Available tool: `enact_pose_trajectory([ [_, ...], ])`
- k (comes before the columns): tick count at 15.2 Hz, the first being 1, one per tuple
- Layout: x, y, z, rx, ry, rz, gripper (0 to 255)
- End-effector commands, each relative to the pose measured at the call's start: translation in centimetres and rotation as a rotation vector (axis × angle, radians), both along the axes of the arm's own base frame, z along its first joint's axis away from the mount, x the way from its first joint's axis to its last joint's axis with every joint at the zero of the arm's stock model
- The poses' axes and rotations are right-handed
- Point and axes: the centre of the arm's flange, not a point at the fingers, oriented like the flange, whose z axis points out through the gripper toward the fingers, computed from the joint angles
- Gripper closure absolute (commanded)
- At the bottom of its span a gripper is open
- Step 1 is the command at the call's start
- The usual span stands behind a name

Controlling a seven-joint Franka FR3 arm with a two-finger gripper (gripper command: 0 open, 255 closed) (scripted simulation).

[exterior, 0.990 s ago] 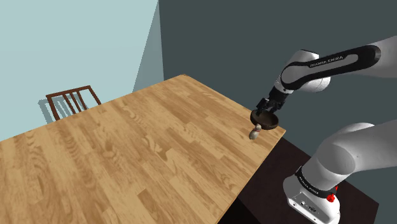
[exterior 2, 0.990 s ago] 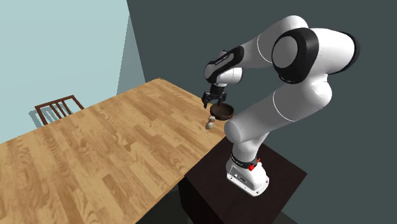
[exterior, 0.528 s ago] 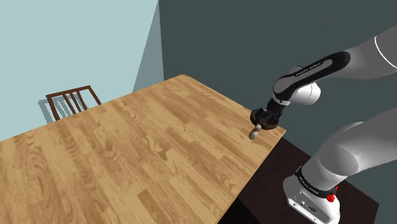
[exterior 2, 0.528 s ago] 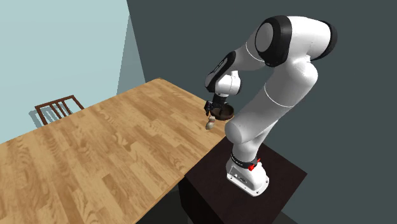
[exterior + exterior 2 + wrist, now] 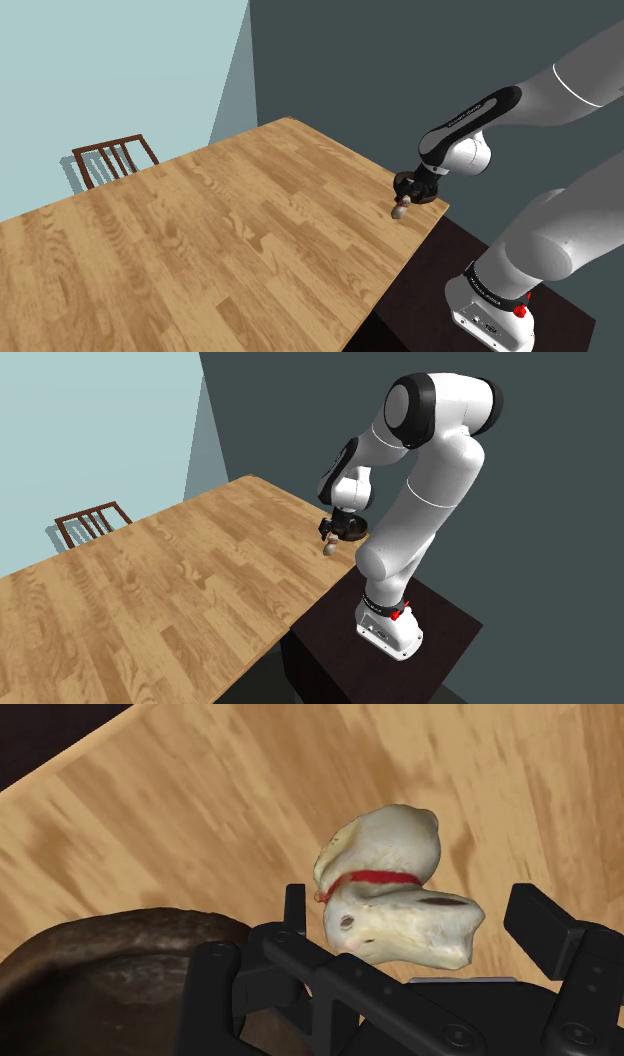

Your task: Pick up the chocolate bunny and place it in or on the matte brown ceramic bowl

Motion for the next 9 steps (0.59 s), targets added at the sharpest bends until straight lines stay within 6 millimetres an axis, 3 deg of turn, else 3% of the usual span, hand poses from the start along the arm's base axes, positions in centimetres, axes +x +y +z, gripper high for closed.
enact_pose_trajectory([
  [1, 0.01, 0.0, -0.11, 0.0, 0.0, 0.0, 0],
  [5, 0.01, 0.0, -0.11, 0.0, 0.0, 0.0, 0],
  [6, 0.01, 0.0, -0.11, 0.0, 0.0, 0.0, 255],
  [9, 0.0, 0.01, -0.11, 0.0, 0.0, 0.0, 255],
])
